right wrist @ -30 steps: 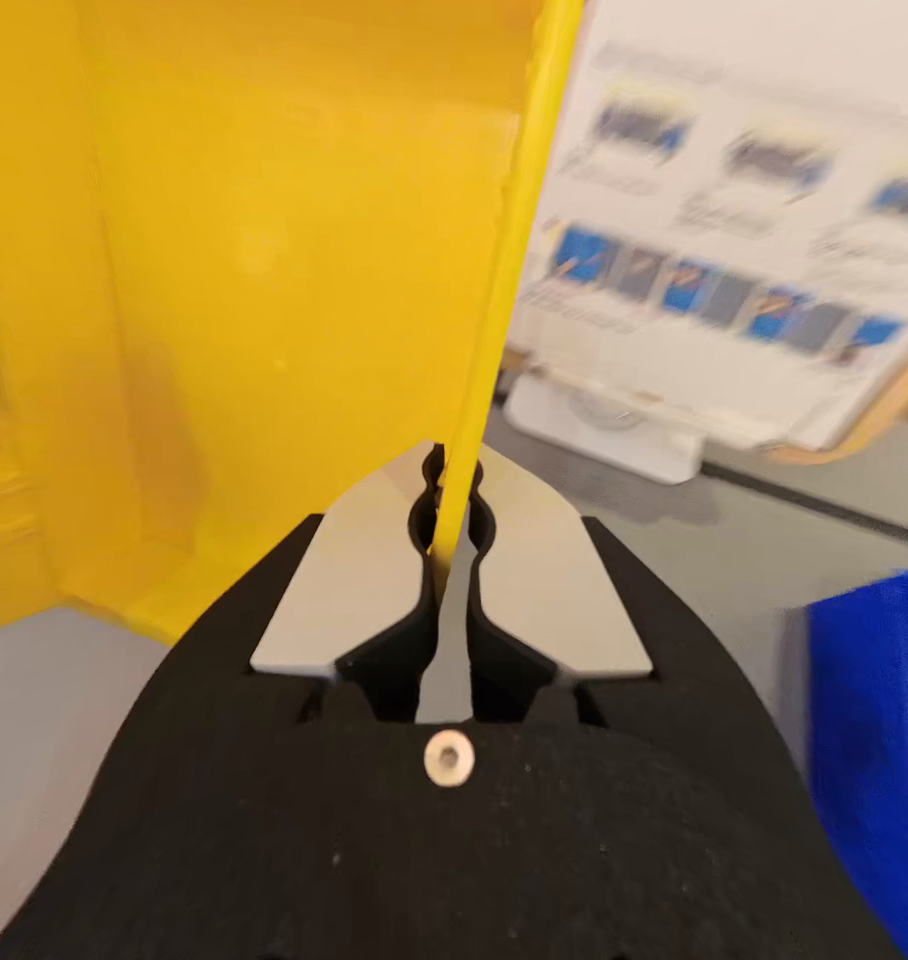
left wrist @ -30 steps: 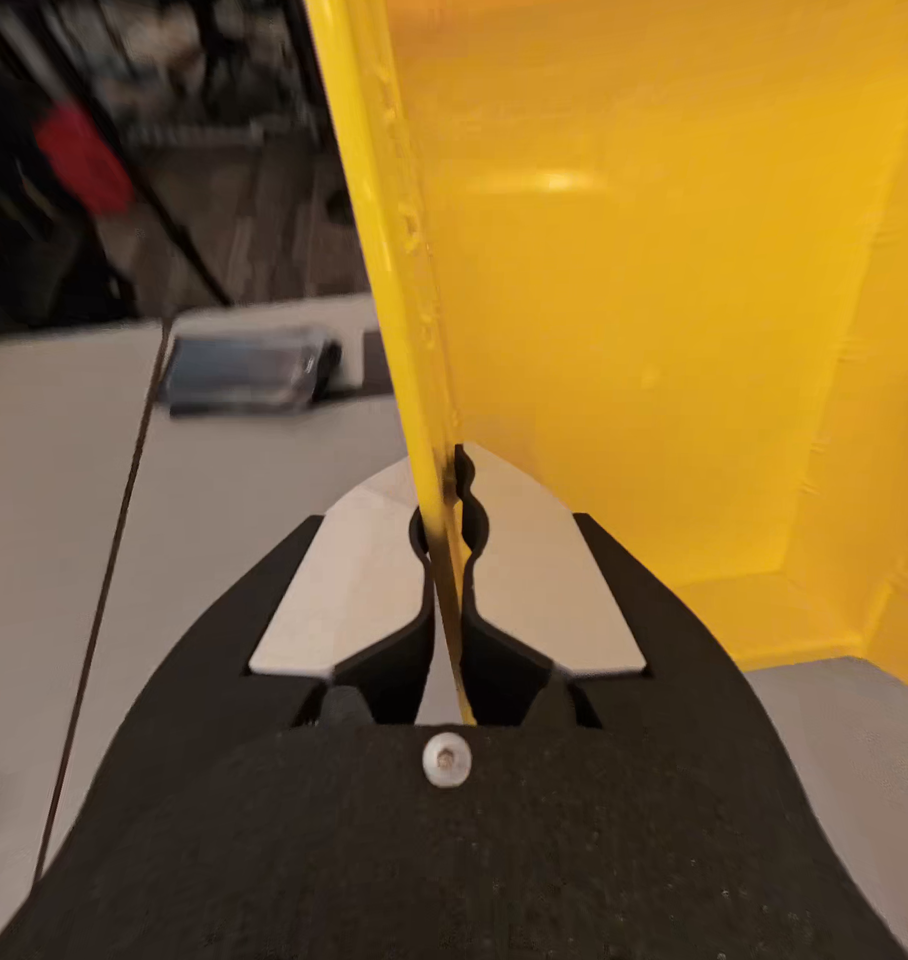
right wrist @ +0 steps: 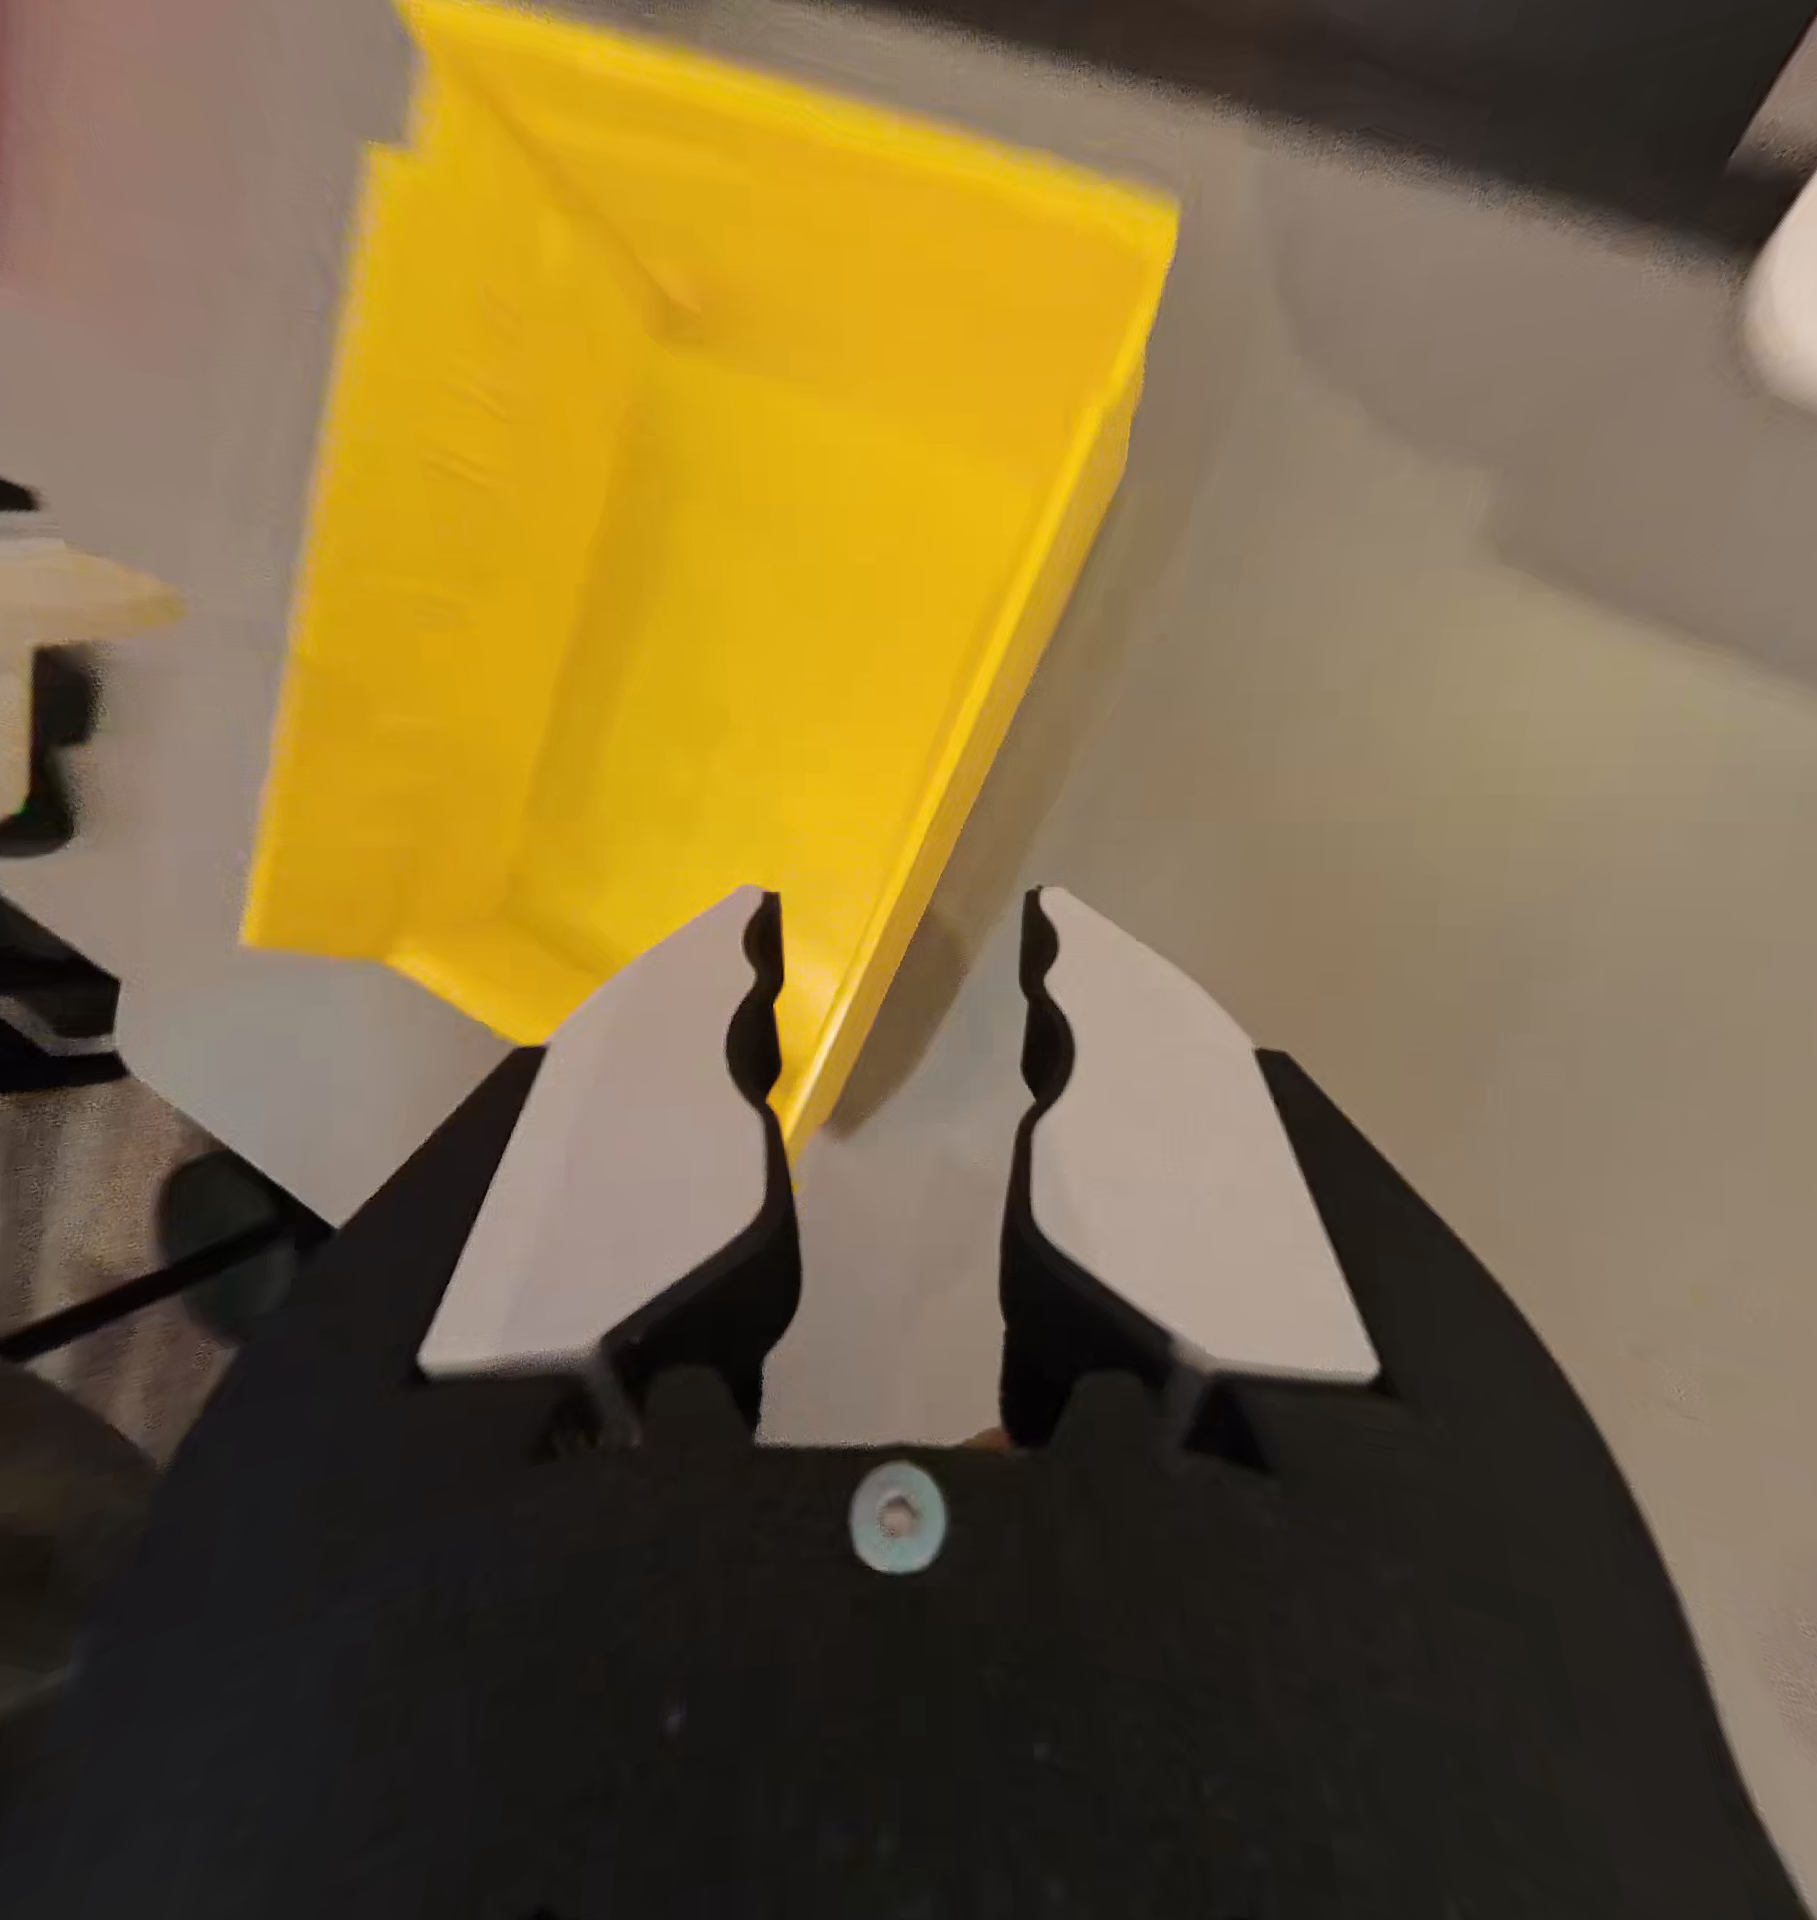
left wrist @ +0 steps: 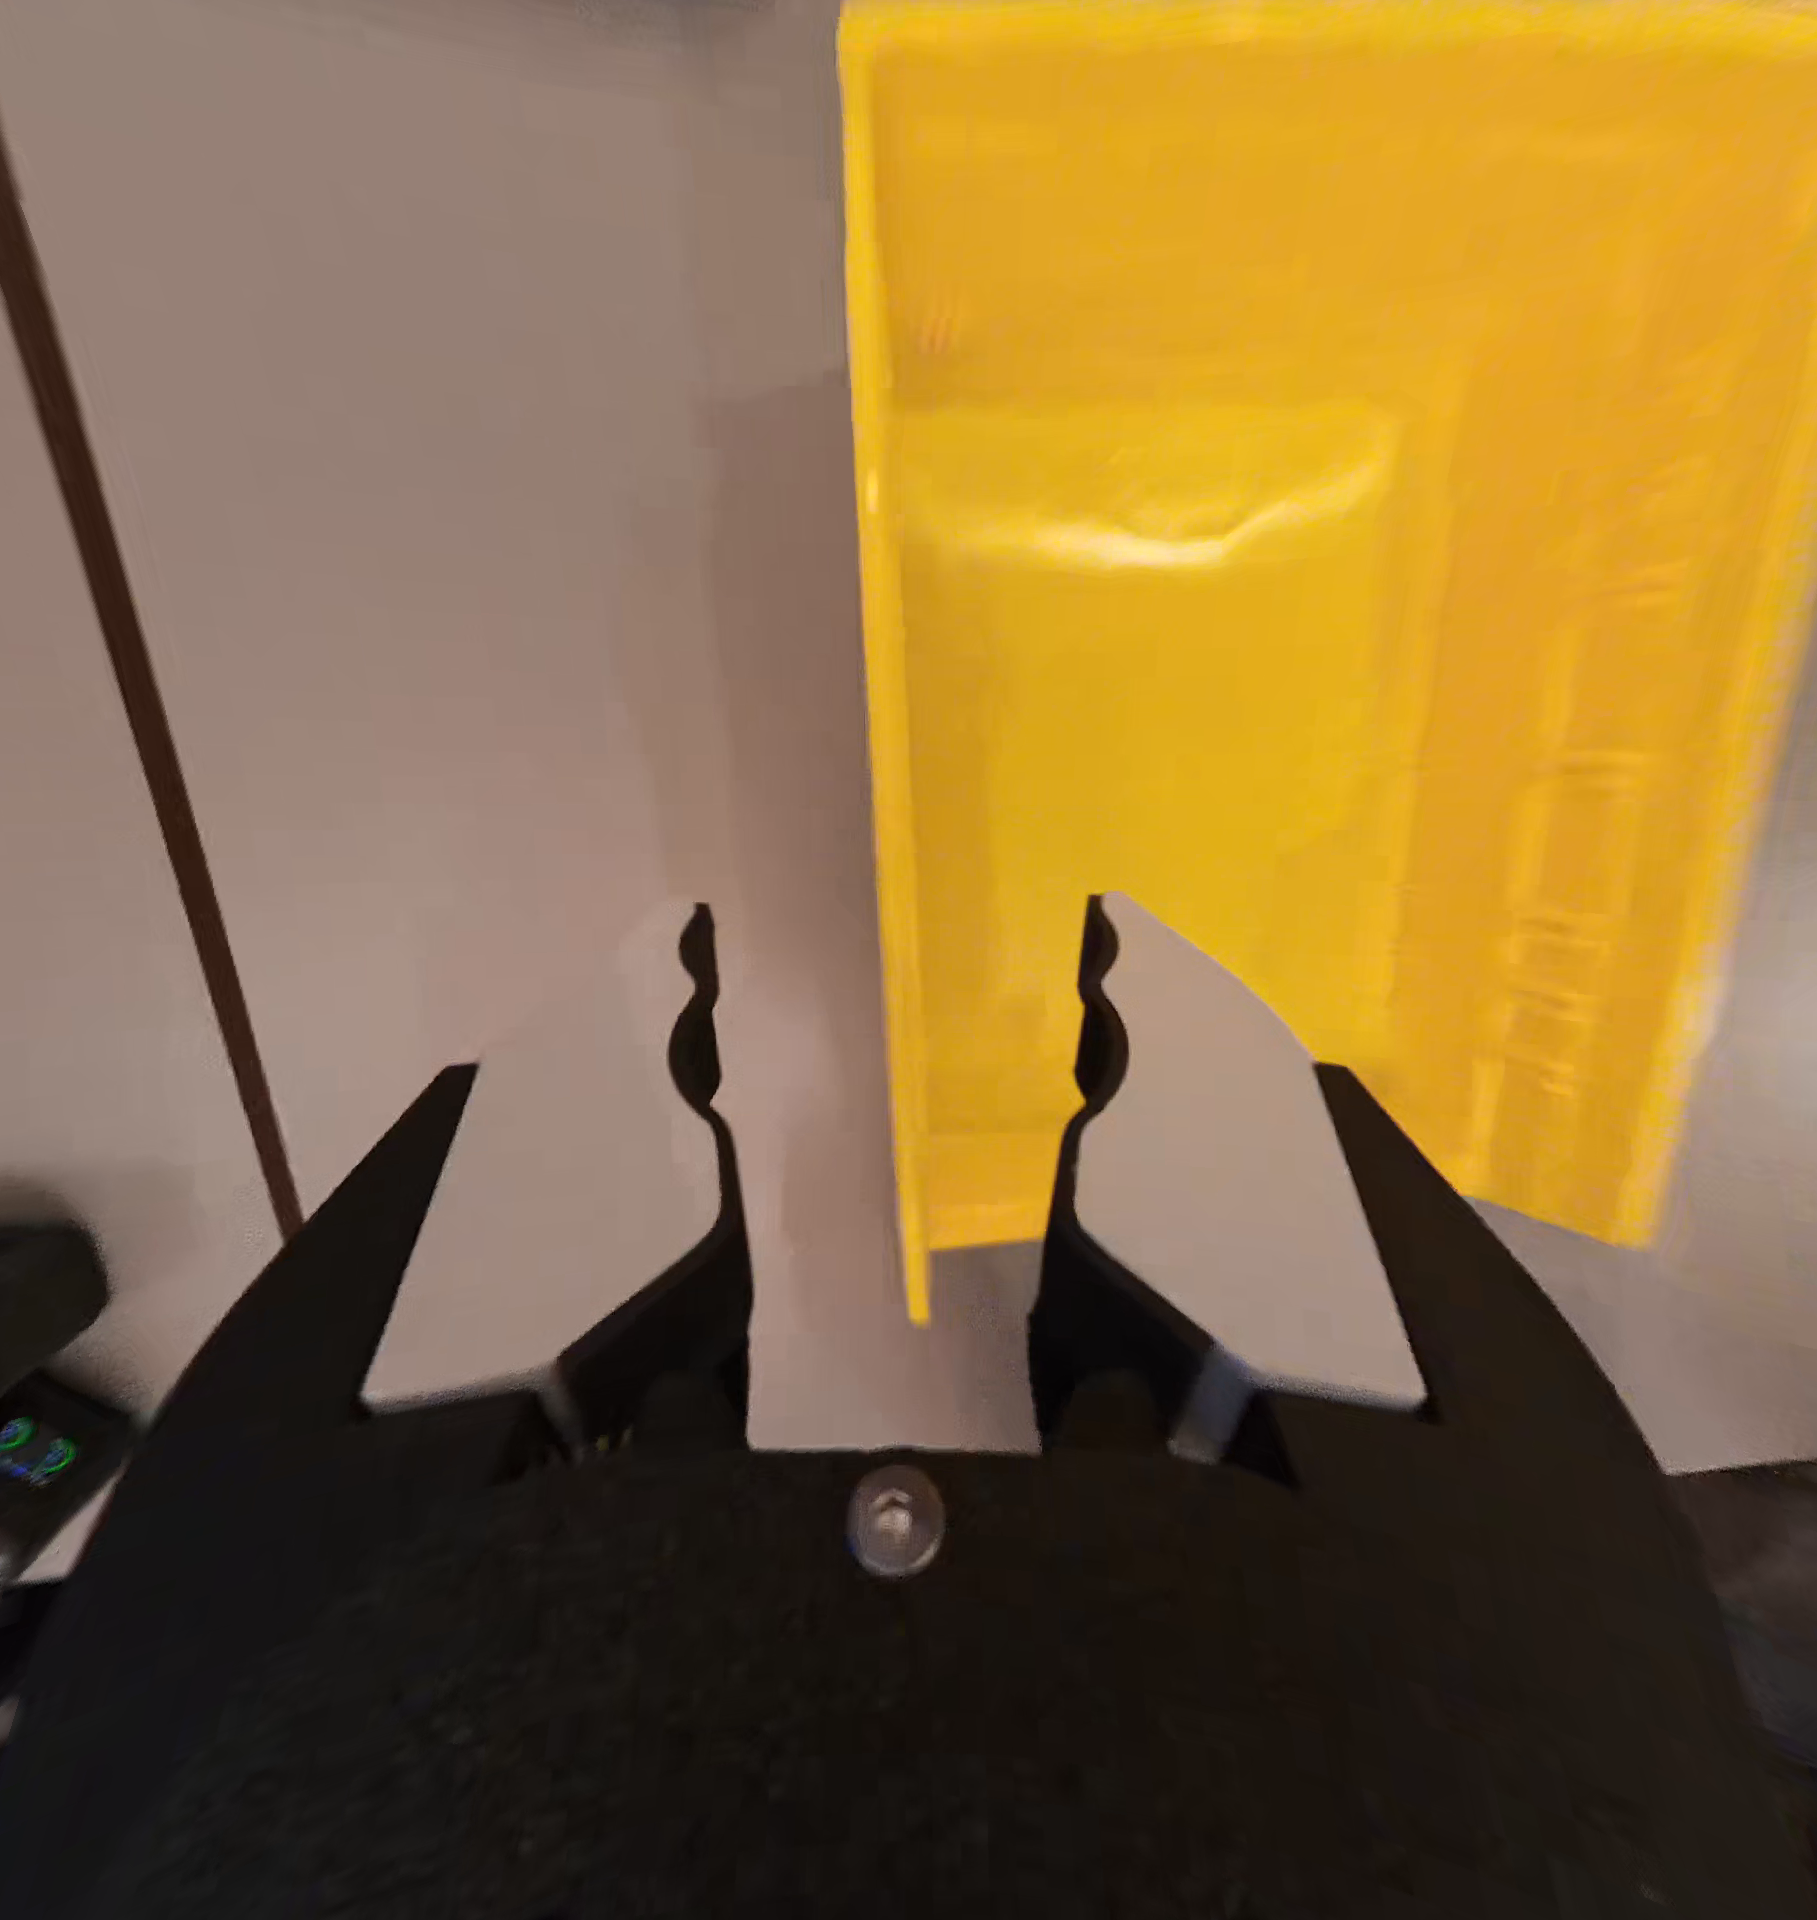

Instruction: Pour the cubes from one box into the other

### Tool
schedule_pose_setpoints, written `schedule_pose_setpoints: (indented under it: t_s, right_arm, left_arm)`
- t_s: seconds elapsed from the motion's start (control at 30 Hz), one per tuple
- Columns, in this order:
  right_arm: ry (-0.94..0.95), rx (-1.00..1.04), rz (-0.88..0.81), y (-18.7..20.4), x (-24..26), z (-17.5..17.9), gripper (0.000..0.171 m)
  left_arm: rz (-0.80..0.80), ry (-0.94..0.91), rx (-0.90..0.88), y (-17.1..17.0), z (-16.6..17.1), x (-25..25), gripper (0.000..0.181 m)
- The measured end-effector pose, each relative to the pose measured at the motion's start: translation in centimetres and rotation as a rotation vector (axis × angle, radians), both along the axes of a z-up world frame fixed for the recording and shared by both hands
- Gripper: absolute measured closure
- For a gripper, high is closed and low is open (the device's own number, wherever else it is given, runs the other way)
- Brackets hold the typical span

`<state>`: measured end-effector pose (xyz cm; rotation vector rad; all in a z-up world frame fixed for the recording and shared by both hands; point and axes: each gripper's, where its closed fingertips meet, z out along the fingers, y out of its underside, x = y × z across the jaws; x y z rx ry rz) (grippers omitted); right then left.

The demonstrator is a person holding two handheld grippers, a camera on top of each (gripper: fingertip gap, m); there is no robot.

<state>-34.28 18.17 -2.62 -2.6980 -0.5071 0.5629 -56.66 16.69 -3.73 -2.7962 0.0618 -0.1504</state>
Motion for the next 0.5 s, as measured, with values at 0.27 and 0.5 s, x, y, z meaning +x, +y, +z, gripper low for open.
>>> schedule_pose_setpoints:
  t_s: [0.27, 0.5]
  right_arm:
    - [0.146, 0.745, 0.112, -7.6, 14.7, 17.4, 0.123]
    - [-0.020, 0.987, -0.108, -17.3, 34.5, 8.5, 0.114]
  left_arm:
    - [-0.082, -0.514, 0.627, -8.5, 17.0, 10.0, 0.122]
    - [0.007, -0.206, 1.001, -18.3, 6.4, 11.9, 0.118]
